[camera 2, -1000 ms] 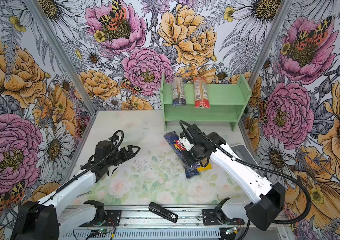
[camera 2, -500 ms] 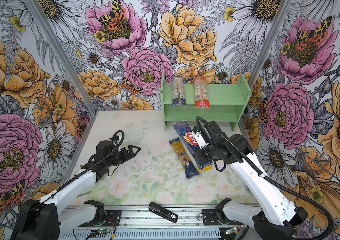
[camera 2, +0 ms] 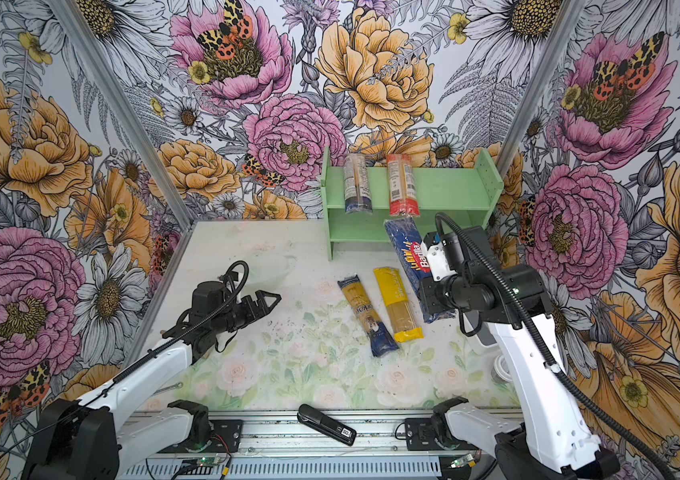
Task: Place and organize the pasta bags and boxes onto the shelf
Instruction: 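Carry the upright Barilla box with the right gripper toward the green shelf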
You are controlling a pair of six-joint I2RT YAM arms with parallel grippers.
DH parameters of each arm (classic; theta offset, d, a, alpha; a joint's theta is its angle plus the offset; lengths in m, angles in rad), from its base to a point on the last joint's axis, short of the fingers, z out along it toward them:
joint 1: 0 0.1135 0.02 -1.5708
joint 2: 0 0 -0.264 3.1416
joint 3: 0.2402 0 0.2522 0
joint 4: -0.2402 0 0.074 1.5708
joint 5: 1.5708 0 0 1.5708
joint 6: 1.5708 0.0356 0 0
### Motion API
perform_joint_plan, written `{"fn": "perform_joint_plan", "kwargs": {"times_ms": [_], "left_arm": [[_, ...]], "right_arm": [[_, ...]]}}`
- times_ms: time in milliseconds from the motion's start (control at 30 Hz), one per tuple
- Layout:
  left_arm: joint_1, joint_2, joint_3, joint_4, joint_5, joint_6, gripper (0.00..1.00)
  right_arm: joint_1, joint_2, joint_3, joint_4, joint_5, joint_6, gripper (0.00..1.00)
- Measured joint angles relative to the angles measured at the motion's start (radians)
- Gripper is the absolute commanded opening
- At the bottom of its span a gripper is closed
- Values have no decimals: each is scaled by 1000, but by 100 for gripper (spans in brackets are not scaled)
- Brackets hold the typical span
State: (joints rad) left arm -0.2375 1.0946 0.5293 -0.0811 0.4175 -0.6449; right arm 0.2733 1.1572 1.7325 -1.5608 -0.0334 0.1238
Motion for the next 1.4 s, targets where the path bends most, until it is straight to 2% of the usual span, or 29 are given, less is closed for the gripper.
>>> {"fn": "perform_joint_plan", "kwargs": {"times_ms": [567,1000,1400], "left_arm": [[0,0,0,5,1,8,99],[25,0,0,20,26,19,99],[36,-2,-1,20,29,19,99]], "right_arm": [[-255,200,297,-3,-58,-67,0],[-400,470,639,43,-126,-127,0],[-498,544,726,156,-142,-225,0]]}}
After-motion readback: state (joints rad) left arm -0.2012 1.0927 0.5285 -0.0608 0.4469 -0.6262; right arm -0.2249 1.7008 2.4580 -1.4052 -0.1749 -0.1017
